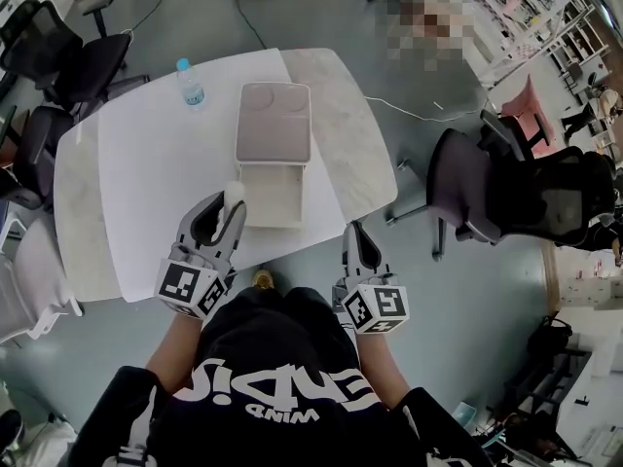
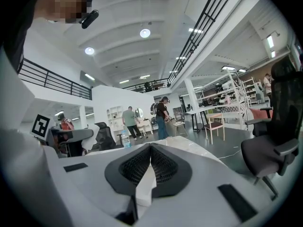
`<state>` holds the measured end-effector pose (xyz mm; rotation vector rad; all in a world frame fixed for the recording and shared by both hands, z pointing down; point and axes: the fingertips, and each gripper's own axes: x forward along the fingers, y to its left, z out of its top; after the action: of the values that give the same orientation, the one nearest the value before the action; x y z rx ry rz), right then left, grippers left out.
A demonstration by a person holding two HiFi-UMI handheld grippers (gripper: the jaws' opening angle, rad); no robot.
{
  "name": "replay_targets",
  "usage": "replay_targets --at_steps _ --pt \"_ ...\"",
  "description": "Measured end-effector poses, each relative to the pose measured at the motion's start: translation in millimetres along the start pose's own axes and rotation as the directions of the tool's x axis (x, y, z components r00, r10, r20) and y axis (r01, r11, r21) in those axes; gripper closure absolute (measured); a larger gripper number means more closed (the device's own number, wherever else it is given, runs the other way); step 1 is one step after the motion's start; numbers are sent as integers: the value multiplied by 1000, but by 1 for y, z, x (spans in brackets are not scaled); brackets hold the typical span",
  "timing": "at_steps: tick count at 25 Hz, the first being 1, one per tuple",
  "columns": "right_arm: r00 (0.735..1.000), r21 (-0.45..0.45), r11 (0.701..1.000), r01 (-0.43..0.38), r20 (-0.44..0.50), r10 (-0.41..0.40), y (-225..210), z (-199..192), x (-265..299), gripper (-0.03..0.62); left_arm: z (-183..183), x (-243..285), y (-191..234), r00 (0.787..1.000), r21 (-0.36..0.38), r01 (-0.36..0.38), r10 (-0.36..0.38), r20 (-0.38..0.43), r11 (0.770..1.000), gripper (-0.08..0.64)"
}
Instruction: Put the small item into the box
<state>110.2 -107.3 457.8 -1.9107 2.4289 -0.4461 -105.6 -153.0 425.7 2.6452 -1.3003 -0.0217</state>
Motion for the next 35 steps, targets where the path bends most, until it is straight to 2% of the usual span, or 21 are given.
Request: replay_targets --at_steps 12,21,29,35 --pt "999 -1 999 -42 -23 42 -28 14 42 569 -2 42 8 999 -6 -41 41 -35 999 428" --pt "995 -4 995 -96 -27 96 -25 14 58 569 -17 60 14 996 -24 -54 52 -69 998 428" --pt "994 0 995 -101 -33 101 -35 15 59 569 -45 84 18 989 -28 -39 35 -144 999 428" --pt "993 0 994 -109 -41 109 -36 14 60 569 -76 100 27 972 -57 -51 36 -231 997 428"
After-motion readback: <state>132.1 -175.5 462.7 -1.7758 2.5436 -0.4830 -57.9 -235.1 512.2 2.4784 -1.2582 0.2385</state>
